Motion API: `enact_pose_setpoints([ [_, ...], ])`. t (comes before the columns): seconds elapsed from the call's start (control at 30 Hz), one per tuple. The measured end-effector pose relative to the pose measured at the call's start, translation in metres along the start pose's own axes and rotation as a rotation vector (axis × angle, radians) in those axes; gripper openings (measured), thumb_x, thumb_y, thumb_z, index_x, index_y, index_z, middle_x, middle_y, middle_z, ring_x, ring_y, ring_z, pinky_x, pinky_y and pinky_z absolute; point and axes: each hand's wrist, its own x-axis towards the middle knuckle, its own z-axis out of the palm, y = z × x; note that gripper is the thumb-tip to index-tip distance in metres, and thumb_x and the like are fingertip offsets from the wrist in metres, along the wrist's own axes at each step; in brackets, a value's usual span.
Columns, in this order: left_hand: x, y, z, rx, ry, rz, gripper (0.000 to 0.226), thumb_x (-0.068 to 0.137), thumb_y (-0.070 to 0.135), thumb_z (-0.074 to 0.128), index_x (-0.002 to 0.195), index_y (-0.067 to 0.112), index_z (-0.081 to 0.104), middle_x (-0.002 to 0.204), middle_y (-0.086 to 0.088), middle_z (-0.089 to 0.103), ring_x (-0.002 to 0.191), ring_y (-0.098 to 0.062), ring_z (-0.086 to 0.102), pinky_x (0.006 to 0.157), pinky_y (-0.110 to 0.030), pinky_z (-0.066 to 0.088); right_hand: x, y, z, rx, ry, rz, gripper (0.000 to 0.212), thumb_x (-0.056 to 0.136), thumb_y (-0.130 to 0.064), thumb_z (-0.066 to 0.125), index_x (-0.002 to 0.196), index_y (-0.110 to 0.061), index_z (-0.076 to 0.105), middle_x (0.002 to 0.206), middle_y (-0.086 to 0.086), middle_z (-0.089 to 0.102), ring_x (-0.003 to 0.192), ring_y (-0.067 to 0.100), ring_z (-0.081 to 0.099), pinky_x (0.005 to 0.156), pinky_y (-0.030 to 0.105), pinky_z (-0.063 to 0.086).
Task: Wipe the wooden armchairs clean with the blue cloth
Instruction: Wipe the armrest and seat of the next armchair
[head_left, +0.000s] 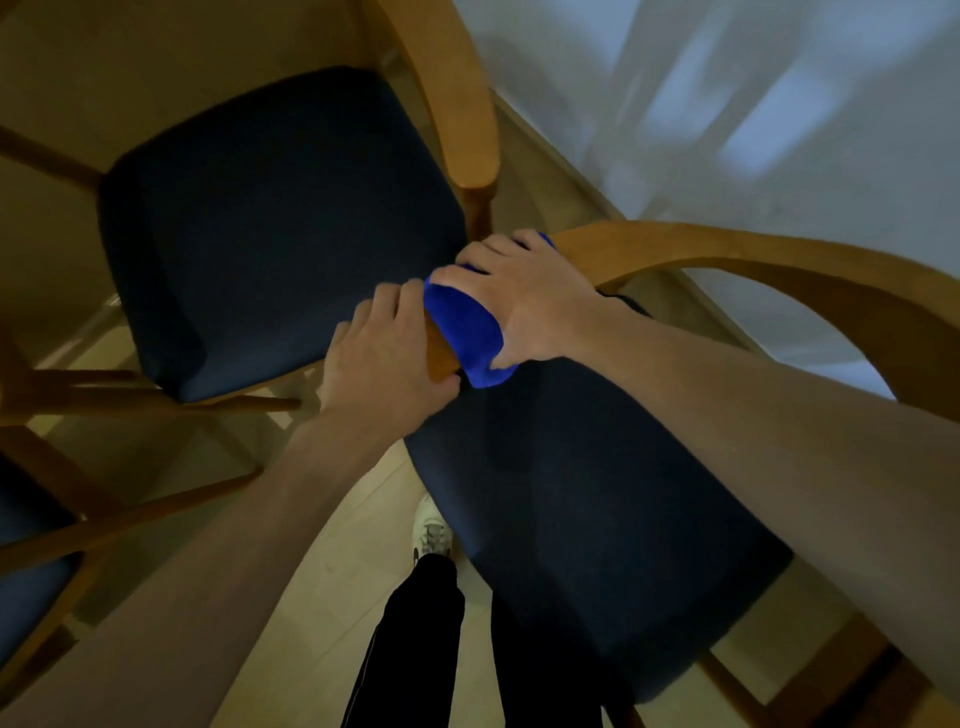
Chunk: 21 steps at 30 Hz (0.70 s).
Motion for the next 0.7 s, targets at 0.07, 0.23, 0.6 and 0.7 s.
enact_pose_setpoints([
  [0.07,0.020,0.018,-0.003,0.016,0.004,0.061,0.092,0.066,0.058,0.074,0.136,0.017,0.033,0.128,-0.007,0.047,0.114,-0.027,0.051,0.091,-0.043,0.045,-0.006,0.012,-0.001,0.001,0.017,0.030,0.111,0.051,-0.065,0.078,0.143,-0.031,0.028,0.134,0.000,0.049,0.121,0.025,0.047,0.104,0.047,0.034],
  [0.23,0.046,0.052,-0.012,-0.023,0.091,0.183,0.087,0.064,0.050,0.077,0.133,0.015,0.038,0.123,-0.006,0.050,0.108,-0.024,0.052,0.088,-0.040,0.045,-0.025,0.041,0.001,0.016,0.043,0.135,0.106,0.056,-0.068,0.074,0.143,-0.032,0.027,0.134,0.000,0.047,0.123,0.025,0.045,0.106,0.046,0.032],
  [0.6,0.051,0.096,0.003,0.007,-0.020,0.214,0.081,0.075,0.041,0.075,0.140,0.014,0.034,0.135,-0.007,0.042,0.121,-0.026,0.045,0.097,-0.043,0.039,-0.085,0.106,0.017,0.032,0.102,0.484,0.096,0.061,-0.054,0.082,0.140,-0.030,0.033,0.127,0.004,0.050,0.115,0.030,0.049,0.093,0.048,0.040],
  [0.7,0.052,0.113,0.005,0.042,-0.038,0.248,0.080,0.077,0.038,0.074,0.140,0.012,0.034,0.136,-0.009,0.041,0.122,-0.028,0.044,0.098,-0.042,0.038,-0.102,0.124,0.018,0.046,0.051,0.594,0.086,0.067,-0.049,0.081,0.137,-0.027,0.036,0.125,0.005,0.053,0.113,0.029,0.051,0.091,0.048,0.041],
])
